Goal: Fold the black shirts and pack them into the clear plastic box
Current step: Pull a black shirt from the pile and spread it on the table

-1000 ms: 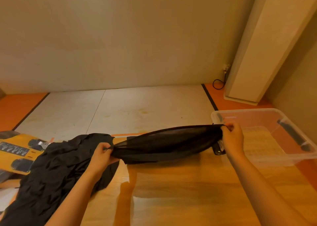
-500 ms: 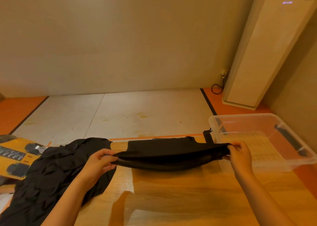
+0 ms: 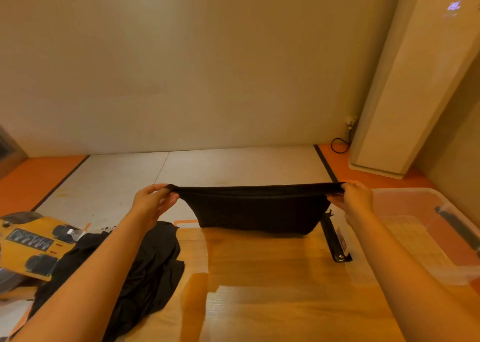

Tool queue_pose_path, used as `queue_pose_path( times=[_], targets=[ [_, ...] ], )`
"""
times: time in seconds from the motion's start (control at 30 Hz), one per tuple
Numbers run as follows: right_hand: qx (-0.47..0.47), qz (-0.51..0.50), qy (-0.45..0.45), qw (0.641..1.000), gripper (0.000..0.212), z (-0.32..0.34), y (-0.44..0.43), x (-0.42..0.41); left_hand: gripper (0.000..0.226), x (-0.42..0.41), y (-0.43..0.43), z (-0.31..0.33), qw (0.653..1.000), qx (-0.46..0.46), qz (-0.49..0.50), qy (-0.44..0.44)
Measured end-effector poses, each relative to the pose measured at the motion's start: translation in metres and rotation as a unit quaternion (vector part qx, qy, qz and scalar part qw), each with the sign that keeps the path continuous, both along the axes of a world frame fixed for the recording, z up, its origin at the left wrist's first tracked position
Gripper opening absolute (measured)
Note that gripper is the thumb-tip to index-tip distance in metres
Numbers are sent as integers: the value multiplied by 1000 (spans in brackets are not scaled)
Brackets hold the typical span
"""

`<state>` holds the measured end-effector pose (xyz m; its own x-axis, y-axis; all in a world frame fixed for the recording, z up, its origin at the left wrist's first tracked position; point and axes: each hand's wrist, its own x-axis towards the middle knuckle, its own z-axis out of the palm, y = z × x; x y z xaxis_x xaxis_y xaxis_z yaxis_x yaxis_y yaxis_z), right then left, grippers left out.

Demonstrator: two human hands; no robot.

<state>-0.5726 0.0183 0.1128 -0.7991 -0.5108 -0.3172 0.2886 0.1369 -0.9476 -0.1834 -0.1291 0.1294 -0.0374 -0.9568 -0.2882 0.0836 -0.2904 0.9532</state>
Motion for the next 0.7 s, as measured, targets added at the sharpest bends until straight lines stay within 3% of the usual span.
queue_pose_path(
  times=[0.1, 0.2, 0.47, 0.7],
  targets=[
    [-4, 55, 37, 998, 25, 36, -43, -2, 11, -9, -31, 30, 999, 17, -10, 41],
    [-15, 88, 74, 993, 32, 69, -75, -7, 6, -19, -60, 63, 999, 0, -18, 27],
    [-81, 81, 88, 989, 12, 120, -103, -34, 9, -33, -110, 133, 996, -85, 3, 14],
    [-41, 91, 171, 980, 6, 154, -113, -53, 14, -47, -125, 166, 992, -123, -22, -10]
  ],
)
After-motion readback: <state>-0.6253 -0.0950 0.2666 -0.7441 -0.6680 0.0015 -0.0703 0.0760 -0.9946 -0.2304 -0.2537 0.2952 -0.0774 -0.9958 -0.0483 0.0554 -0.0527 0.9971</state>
